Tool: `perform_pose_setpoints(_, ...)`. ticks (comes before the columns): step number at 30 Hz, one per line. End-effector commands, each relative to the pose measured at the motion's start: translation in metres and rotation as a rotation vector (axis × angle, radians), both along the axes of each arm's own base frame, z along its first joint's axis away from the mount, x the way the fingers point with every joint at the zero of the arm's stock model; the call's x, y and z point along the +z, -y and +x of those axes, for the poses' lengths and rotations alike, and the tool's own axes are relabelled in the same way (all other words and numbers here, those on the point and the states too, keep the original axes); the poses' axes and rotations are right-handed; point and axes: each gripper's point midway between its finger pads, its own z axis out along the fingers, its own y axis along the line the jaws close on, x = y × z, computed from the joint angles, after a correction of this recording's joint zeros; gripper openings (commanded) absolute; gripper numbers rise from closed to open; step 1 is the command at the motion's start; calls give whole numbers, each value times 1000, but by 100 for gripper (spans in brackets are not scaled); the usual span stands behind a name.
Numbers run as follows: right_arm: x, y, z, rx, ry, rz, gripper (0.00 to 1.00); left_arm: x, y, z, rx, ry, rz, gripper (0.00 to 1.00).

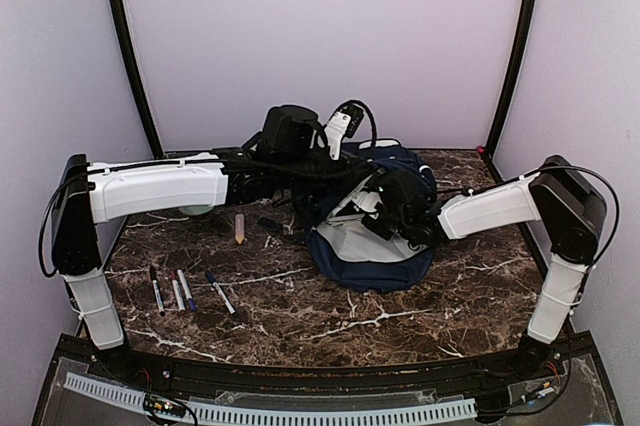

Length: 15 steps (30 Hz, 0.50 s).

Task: Pack the student bag
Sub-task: Move the book to the largest pocket of the bag.

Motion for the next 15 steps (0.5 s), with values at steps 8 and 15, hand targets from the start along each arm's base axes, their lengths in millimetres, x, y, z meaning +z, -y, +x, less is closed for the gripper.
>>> perform_pose_setpoints(8, 26, 2, -16, 38, -28, 62, 57, 58, -12, -6, 7, 84, -101, 0)
perform_pose_setpoints(15, 7, 7, -84, 200, -297, 28, 59, 62, -16, -5, 21, 101, -87, 0)
